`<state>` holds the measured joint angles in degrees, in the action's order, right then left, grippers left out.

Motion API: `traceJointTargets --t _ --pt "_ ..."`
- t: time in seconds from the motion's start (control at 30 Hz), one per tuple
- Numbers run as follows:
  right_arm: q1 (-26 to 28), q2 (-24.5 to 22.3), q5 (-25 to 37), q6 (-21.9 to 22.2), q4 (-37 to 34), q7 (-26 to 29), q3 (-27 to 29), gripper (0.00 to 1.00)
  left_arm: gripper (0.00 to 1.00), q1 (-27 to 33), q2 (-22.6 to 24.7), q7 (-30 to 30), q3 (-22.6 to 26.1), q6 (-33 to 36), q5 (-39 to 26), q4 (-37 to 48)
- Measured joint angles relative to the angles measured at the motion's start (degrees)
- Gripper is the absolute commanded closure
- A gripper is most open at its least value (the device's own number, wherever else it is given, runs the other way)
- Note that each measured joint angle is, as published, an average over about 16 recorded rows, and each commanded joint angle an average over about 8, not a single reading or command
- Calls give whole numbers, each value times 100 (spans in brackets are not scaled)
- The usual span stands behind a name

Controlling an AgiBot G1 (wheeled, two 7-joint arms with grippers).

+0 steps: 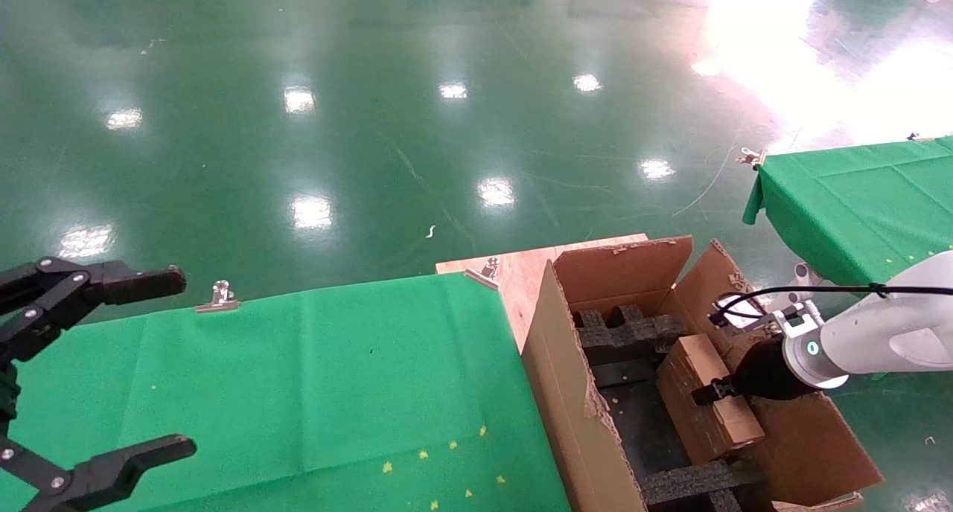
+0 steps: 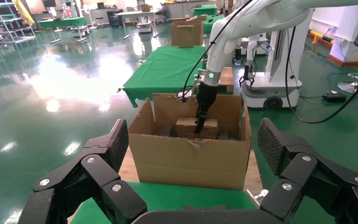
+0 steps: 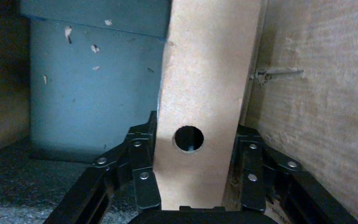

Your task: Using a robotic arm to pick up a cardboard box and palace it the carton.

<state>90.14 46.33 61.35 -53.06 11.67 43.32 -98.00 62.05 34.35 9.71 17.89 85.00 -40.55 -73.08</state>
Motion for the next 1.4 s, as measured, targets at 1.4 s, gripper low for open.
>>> traceJointTargets --t 1.4 --pt "2765 -864 -79 -435 2390 -141 458 0 0 1 -4 -4 7 -5 6 2"
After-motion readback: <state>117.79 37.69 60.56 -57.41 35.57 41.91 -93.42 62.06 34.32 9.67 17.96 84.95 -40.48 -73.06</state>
